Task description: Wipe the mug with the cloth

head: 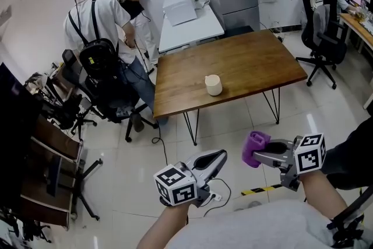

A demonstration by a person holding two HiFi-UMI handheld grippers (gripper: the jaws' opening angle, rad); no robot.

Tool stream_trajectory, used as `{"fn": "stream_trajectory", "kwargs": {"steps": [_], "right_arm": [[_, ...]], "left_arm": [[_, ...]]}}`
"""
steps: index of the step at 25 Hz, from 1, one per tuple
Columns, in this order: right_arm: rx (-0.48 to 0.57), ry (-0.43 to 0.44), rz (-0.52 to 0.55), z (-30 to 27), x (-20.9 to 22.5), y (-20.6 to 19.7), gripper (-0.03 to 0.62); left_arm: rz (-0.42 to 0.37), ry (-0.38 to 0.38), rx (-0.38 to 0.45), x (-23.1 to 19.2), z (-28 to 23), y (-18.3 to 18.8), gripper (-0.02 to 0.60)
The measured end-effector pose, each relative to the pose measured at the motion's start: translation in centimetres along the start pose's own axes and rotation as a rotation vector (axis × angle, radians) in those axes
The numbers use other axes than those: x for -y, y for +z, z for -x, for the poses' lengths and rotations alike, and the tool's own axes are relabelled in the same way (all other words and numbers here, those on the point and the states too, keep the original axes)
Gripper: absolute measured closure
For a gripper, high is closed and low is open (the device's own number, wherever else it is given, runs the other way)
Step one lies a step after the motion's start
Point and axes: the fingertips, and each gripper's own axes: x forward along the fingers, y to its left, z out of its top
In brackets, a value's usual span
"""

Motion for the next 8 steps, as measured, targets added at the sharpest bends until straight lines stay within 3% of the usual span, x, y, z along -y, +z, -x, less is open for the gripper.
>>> {"fn": "stream_trajectory", "kwargs": {"steps": [8], "right_arm": [[-0.019,0.004,0.015,-0.72,0.45,0.72,0.476]], "left_arm": [[-0.015,0.005,-0.005,-0.74,-0.32,0.59,0.581]]}}
